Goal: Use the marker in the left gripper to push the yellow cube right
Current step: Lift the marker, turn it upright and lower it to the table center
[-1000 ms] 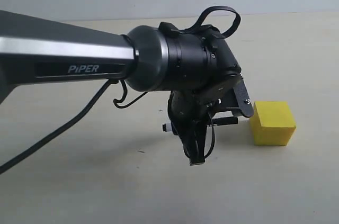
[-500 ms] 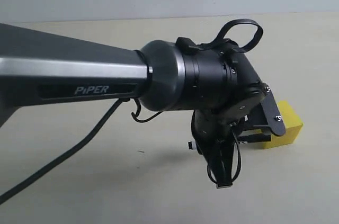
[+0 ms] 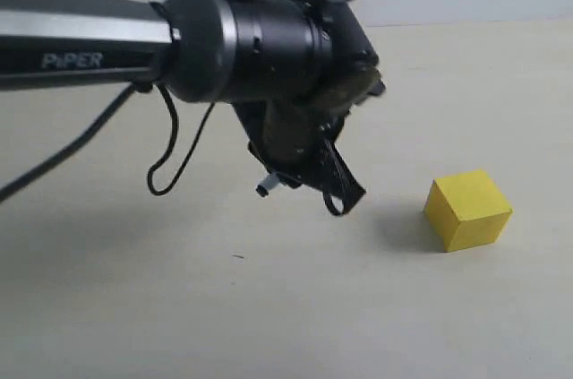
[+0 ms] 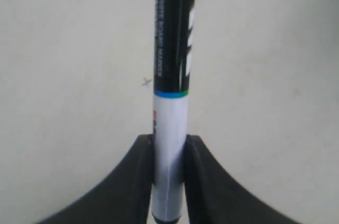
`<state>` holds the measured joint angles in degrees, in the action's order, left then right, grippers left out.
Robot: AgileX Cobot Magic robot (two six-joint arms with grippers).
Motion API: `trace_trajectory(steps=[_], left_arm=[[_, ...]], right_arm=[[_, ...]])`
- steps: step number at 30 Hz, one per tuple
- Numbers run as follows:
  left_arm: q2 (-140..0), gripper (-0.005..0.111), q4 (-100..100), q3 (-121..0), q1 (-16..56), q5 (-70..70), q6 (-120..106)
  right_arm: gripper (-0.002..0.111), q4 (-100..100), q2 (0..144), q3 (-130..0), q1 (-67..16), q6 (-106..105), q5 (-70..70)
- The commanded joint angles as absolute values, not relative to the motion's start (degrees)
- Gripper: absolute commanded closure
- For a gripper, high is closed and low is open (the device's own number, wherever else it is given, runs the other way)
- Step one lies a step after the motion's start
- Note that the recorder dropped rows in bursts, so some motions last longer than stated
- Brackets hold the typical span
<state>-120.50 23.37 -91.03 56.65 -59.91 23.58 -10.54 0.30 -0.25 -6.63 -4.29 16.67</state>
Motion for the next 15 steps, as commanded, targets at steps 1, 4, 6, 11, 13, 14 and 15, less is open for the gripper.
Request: trace_trajectory(steps=[1, 4, 6, 11, 13, 14, 15], left_arm=[[-119.35, 0.107, 13.14, -91.31, 50.59, -60.58, 43.73], [-120.37, 0.107, 9.22, -91.31, 49.52, -60.46, 43.73], [-121.22, 0.107, 8.04, -91.31, 49.52, -60.15, 44.97], [-124.06, 0.107, 6.48, -91.31, 49.87, -57.53, 48.47], [-124.56, 0.107, 6.34, -91.31, 49.63, -58.05, 49.74], [-124.71, 0.107, 6.34, -91.31, 49.63, -58.17, 50.84], [-124.71, 0.107, 6.19, -91.31, 49.53, -58.17, 52.69]], right_arm=[[0.108, -10.58, 0.00, 0.00, -6.70, -4.43, 16.38], [0.108, -10.58, 0.00, 0.00, -6.70, -4.43, 16.38], [0.108, -10.58, 0.00, 0.00, -6.70, -4.43, 16.38], [0.108, -10.58, 0.00, 0.00, -6.70, -4.43, 16.38], [0.108, -10.58, 0.00, 0.00, -6.70, -4.43, 16.38], [0.108, -10.58, 0.00, 0.00, -6.70, -4.43, 16.38], [0.108, -10.58, 0.00, 0.00, -6.70, -4.43, 16.38]])
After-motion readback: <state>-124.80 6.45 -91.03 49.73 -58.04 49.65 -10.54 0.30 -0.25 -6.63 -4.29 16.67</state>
